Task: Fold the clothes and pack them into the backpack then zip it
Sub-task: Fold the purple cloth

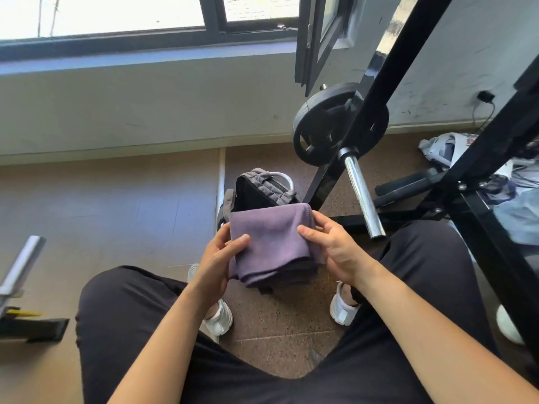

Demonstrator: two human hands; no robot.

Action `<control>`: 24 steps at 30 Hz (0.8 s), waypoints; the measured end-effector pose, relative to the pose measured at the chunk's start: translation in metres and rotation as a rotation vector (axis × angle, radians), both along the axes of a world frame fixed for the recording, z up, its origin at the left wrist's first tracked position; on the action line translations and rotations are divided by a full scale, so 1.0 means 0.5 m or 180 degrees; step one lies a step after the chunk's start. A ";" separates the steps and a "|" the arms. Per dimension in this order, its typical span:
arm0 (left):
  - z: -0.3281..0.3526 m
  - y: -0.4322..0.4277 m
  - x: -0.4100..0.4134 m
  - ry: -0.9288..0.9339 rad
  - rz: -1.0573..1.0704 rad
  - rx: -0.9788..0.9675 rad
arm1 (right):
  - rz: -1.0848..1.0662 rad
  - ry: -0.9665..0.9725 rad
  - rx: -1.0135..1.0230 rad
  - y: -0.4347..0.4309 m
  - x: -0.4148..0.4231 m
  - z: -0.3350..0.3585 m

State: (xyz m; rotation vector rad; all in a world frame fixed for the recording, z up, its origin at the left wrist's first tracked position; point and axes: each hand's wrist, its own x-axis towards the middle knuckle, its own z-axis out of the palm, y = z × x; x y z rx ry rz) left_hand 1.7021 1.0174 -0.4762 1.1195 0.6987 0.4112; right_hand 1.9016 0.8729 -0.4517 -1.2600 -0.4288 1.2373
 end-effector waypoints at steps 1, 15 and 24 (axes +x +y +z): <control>-0.003 0.000 0.002 0.0080 0.0016 -0.0061 | 0.0081 -0.0265 -0.0105 0.000 -0.002 0.001; -0.006 0.004 0.004 -0.0062 0.0132 -0.0328 | 0.0228 -0.0695 -0.0098 -0.002 0.001 -0.005; -0.023 0.001 0.005 -0.0002 0.0091 0.0088 | 0.0377 -0.1311 -0.0493 0.001 -0.016 -0.012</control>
